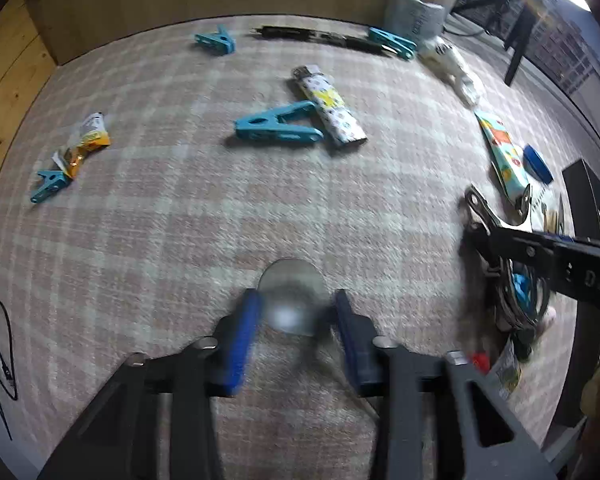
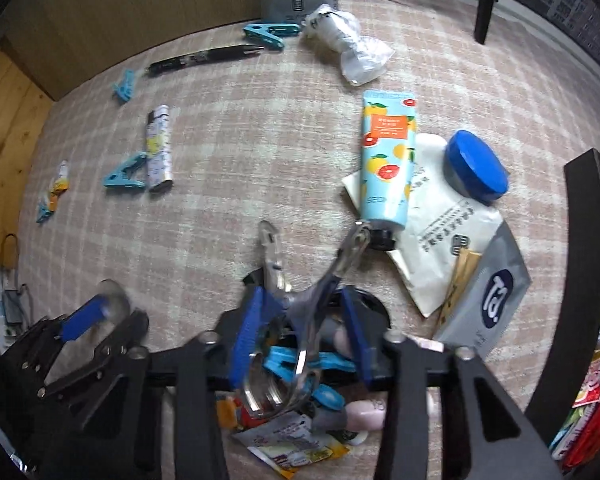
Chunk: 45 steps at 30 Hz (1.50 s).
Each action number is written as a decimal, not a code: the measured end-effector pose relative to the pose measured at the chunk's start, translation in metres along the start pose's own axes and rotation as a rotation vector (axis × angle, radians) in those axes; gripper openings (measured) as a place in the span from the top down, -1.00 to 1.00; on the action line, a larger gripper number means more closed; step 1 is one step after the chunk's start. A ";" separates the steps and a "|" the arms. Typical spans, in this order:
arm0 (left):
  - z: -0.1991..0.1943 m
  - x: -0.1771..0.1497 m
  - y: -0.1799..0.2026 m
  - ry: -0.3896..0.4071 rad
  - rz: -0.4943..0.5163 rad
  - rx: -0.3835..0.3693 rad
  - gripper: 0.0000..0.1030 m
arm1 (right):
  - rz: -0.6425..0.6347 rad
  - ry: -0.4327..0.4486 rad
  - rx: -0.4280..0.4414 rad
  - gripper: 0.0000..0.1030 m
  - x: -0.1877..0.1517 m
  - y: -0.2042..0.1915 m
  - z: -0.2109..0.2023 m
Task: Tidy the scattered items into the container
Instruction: 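Carry the metal clip and clear spoon over the black box with both tools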
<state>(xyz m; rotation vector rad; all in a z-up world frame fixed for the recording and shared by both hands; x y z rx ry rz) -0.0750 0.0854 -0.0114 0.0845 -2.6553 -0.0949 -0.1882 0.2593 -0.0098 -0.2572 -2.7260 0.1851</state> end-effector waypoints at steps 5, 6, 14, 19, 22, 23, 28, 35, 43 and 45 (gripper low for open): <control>-0.010 -0.006 -0.011 -0.001 -0.013 -0.047 0.35 | 0.025 0.019 0.025 0.38 -0.004 0.006 -0.010; -0.015 -0.006 -0.020 -0.002 -0.026 -0.058 0.35 | 0.034 0.023 0.033 0.38 -0.005 0.008 -0.013; -0.046 0.012 -0.048 0.052 -0.059 -0.098 0.36 | 0.109 0.079 0.133 0.39 0.000 0.038 -0.054; -0.064 0.012 -0.052 0.076 -0.052 -0.098 0.36 | 0.114 0.093 0.157 0.39 0.002 0.049 -0.077; -0.041 0.031 -0.043 0.077 -0.052 -0.101 0.36 | 0.119 0.101 0.145 0.39 0.003 0.040 -0.078; -0.040 0.029 -0.039 0.075 -0.058 -0.107 0.36 | 0.119 0.102 0.145 0.39 0.006 0.038 -0.077; -0.039 0.048 -0.014 0.107 -0.027 -0.125 0.36 | 0.124 0.141 0.138 0.39 0.010 0.040 -0.091; -0.067 0.062 0.018 0.153 0.033 -0.203 0.36 | 0.183 0.216 0.129 0.56 0.011 0.068 -0.129; -0.099 0.073 0.095 0.191 0.158 -0.317 0.36 | 0.253 0.308 0.082 0.56 -0.005 0.117 -0.175; -0.104 0.075 0.116 0.195 0.185 -0.344 0.36 | 0.271 0.333 0.064 0.56 -0.011 0.134 -0.189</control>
Point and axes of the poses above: each gripper's, at about its wrist camera, not at the fingertips, and z roughly the way its jaws point, y to its right, x to its top, the point moved 3 cm from there along z, roughly the way its jaws point, and after that the axes turned 13 degrees about y, right-handed, at the moved point
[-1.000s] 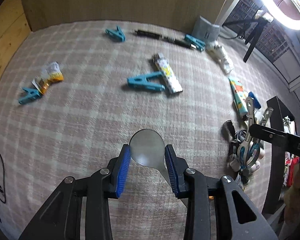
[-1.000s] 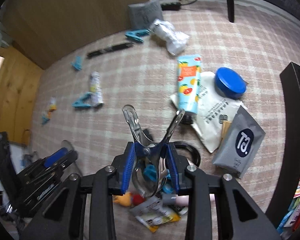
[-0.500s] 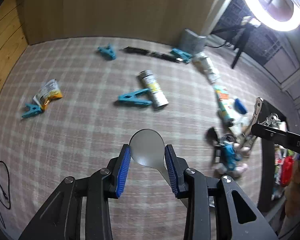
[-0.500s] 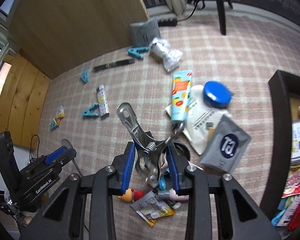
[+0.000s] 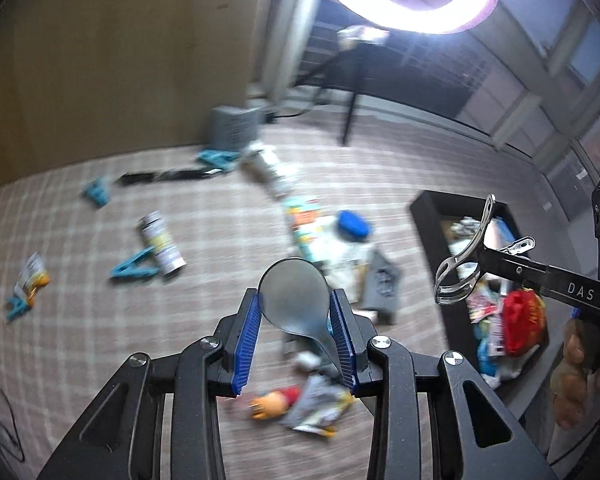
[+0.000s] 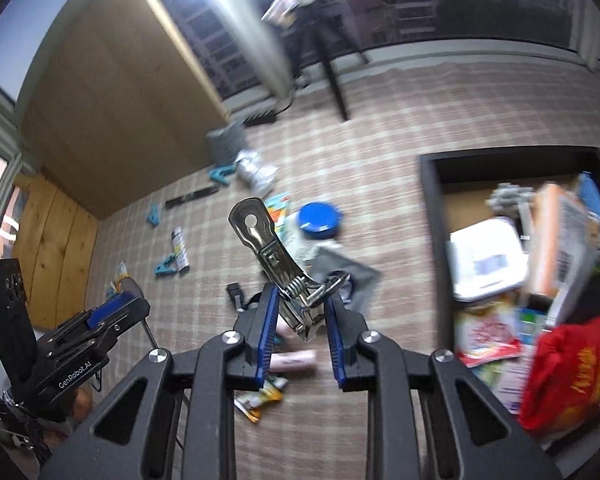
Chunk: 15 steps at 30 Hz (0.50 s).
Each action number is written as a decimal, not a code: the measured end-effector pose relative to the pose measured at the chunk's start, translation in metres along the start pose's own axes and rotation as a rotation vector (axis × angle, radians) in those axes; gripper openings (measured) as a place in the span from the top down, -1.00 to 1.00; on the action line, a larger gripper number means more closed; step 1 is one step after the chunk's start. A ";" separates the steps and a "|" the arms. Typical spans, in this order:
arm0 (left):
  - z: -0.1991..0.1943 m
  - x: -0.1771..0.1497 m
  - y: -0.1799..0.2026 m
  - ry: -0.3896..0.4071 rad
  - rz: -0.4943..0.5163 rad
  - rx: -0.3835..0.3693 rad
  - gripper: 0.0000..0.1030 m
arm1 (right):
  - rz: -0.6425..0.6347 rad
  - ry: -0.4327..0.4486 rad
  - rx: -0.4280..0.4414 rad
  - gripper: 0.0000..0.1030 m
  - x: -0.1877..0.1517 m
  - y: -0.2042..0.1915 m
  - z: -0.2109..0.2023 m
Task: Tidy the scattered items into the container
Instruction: 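Carry the metal clip and clear spoon over the black box with both tools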
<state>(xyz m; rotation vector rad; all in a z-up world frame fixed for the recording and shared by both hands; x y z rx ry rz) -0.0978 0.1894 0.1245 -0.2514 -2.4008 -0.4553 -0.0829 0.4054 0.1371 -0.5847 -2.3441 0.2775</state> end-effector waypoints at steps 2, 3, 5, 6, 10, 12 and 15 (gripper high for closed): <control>0.005 0.005 0.021 0.000 0.021 -0.030 0.36 | 0.013 0.024 -0.026 0.56 0.003 0.018 -0.016; 0.009 0.009 0.038 0.000 0.042 -0.051 0.36 | 0.025 0.035 -0.038 0.56 0.005 0.029 -0.025; 0.013 0.012 0.058 -0.002 0.064 -0.076 0.36 | 0.042 0.055 -0.062 0.56 0.010 0.050 -0.042; 0.017 0.014 0.073 -0.003 0.079 -0.093 0.36 | 0.051 0.066 -0.079 0.56 0.012 0.061 -0.051; 0.030 0.018 0.119 -0.011 0.121 -0.145 0.36 | 0.089 0.097 -0.157 0.56 0.019 0.108 -0.079; 0.039 0.020 0.145 -0.017 0.144 -0.169 0.36 | 0.111 0.108 -0.195 0.56 0.022 0.132 -0.092; 0.054 0.022 0.178 -0.030 0.172 -0.195 0.36 | 0.136 0.122 -0.248 0.56 0.025 0.166 -0.107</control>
Point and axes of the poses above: each gripper's, at about its wrist camera, not at the fingertips, and z roughly the way its jaws point, y to its right, x to its top, the point moved 3 cm from there along z, roughly the way its jaws point, and after that the axes turned 13 degrees about y, right-handed, at the moved point
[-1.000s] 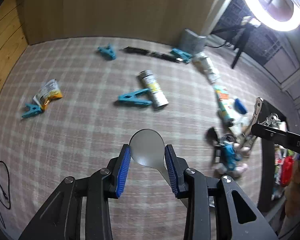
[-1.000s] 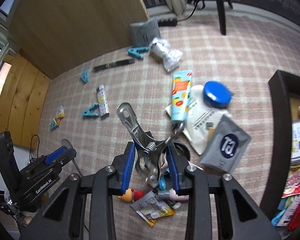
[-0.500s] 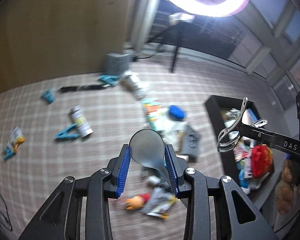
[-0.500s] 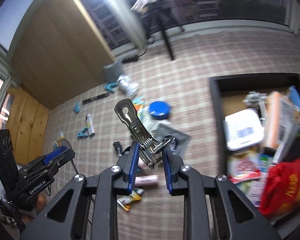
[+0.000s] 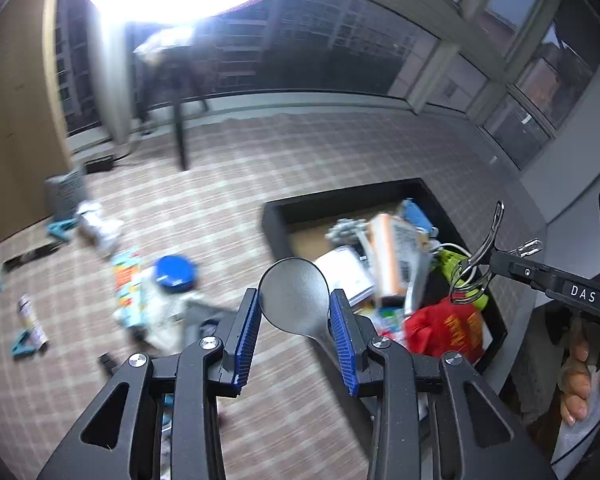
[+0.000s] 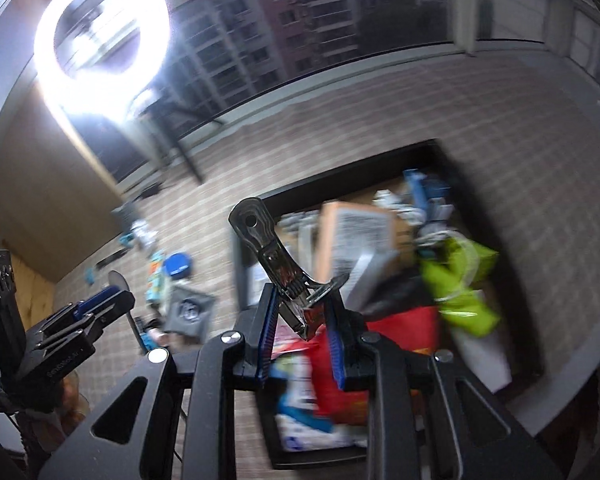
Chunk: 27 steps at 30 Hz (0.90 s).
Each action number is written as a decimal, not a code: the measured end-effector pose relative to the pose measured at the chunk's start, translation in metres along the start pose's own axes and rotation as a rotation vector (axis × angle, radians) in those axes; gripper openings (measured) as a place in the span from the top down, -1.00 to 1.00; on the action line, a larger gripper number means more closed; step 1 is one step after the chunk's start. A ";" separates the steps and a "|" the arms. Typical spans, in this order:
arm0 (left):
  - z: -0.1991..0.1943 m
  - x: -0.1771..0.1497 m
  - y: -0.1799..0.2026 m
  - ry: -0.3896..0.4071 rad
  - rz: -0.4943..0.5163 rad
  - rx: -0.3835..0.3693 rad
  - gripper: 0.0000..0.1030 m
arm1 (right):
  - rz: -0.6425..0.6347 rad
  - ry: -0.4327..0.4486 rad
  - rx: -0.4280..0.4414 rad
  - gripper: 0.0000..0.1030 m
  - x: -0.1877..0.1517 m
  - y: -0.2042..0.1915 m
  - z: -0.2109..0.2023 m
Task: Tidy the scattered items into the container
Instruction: 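Carry the metal clip and clear spoon over the black box with both tools, then open both tools to drop the clip and spoon into the box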
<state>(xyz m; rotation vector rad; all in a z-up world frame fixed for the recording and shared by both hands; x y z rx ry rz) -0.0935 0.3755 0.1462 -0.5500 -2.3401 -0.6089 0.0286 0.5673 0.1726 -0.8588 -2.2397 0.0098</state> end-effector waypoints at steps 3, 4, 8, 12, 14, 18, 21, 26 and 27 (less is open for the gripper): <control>0.022 0.006 0.029 -0.019 0.034 -0.024 0.36 | 0.023 -0.003 -0.036 0.56 0.006 0.029 0.000; 0.026 0.008 0.038 -0.022 0.041 -0.028 0.36 | 0.031 -0.008 -0.046 0.56 0.007 0.038 0.001; 0.050 0.014 0.070 -0.051 0.078 -0.060 0.34 | 0.048 -0.018 -0.061 0.55 0.012 0.063 0.008; 0.062 0.019 0.083 -0.059 0.088 -0.057 0.04 | 0.048 -0.003 -0.071 0.12 0.021 0.072 0.017; 0.060 0.022 0.082 -0.041 0.096 -0.039 0.03 | 0.045 0.032 -0.073 -0.07 0.026 0.072 0.016; 0.053 0.027 0.066 -0.024 0.088 -0.014 0.03 | 0.048 0.070 -0.047 -0.07 0.032 0.069 0.016; 0.041 0.027 0.043 -0.003 0.069 0.008 0.03 | 0.039 0.083 -0.013 -0.07 0.032 0.059 0.017; 0.016 0.021 -0.019 0.018 0.026 0.102 0.04 | -0.021 0.062 0.082 -0.07 0.025 0.020 0.030; 0.012 0.019 -0.030 0.020 0.017 0.118 0.04 | -0.039 0.056 0.095 -0.07 0.023 0.011 0.034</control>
Point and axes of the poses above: each gripper's, at about its wrist camera, not at the fingertips, and z roughly the way its jaws point, y to its right, x to its top, the point moved 3 cm from there along z, roughly the way its jaws point, and after that the axes turned 13 degrees about y, right-handed, at the moved point
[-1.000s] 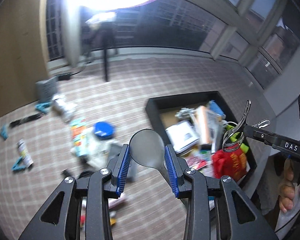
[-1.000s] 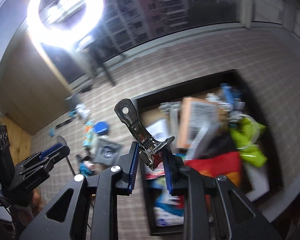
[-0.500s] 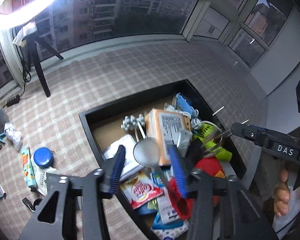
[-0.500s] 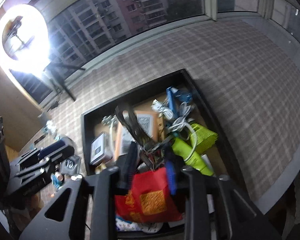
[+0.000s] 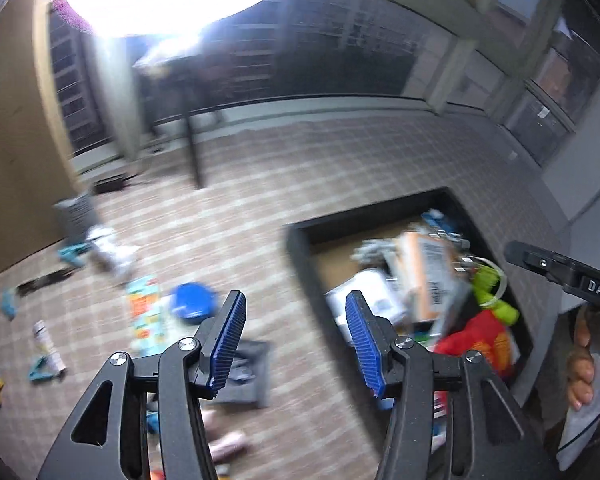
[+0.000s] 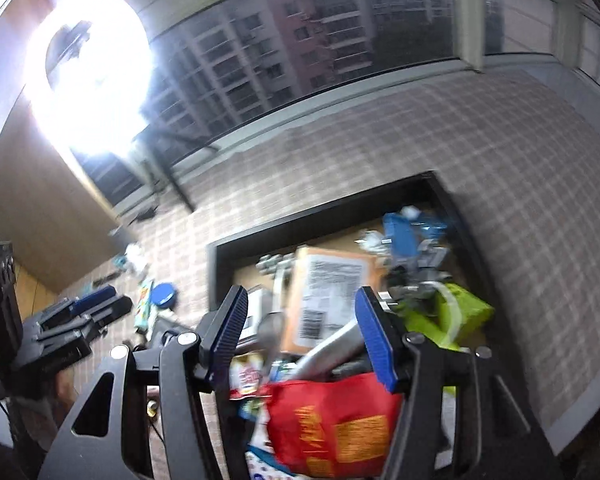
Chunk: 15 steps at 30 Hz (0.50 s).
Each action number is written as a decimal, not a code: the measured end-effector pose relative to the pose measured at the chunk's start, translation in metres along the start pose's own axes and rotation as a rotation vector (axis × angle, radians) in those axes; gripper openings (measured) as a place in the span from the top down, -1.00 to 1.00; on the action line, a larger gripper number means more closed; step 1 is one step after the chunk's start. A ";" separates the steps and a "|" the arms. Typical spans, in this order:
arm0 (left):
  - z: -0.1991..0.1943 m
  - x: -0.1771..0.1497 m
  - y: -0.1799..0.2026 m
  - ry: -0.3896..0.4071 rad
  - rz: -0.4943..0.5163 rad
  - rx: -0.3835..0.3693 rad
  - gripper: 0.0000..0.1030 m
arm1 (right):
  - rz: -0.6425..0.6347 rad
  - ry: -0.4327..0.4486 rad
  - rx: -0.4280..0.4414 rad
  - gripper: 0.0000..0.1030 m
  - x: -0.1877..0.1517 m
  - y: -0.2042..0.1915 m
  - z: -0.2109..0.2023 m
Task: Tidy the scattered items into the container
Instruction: 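Open both tools to drop the clip and spoon into the box, then grasp the blue-lidded jar with the right tool while the left tool grasps the hand-cream tube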
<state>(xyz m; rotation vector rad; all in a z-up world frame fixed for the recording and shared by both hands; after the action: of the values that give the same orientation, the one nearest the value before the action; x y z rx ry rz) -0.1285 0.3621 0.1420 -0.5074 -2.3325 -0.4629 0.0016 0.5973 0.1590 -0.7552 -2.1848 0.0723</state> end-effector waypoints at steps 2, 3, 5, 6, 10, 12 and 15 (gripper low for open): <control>-0.006 -0.008 -0.032 -0.005 -0.031 0.047 0.04 | -0.037 -0.014 0.031 -0.07 -0.003 -0.018 0.009; -0.008 -0.011 -0.045 -0.009 -0.051 0.066 0.04 | -0.053 -0.022 0.048 -0.07 -0.005 -0.029 0.014; -0.013 -0.020 -0.075 -0.017 -0.095 0.098 0.04 | -0.076 -0.038 0.072 -0.07 -0.009 -0.046 0.024; -0.015 -0.024 -0.087 -0.022 -0.104 0.113 0.04 | -0.092 -0.051 0.086 -0.07 -0.013 -0.056 0.030; -0.020 -0.041 -0.130 -0.044 -0.159 0.173 0.04 | -0.136 -0.098 0.131 -0.07 -0.026 -0.090 0.054; -0.020 -0.047 -0.147 -0.057 -0.205 0.190 0.04 | -0.153 -0.128 0.152 -0.10 -0.031 -0.106 0.068; -0.009 -0.056 -0.168 -0.092 -0.266 0.199 0.04 | -0.165 -0.191 0.186 -0.12 -0.040 -0.130 0.096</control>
<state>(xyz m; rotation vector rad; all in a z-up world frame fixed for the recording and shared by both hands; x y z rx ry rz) -0.1653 0.2006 0.0783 -0.1256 -2.5135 -0.3293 -0.1114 0.4873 0.1043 -0.4778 -2.3733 0.2694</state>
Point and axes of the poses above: each gripper's, at about its wrist camera, not at the fingertips, and z roughly the way its jaws point, y to its right, x to its top, the point moved 3 cm from there along z, roughly the way its jaws point, and after that the axes turned 13 degrees about y, right-handed, at the moved point
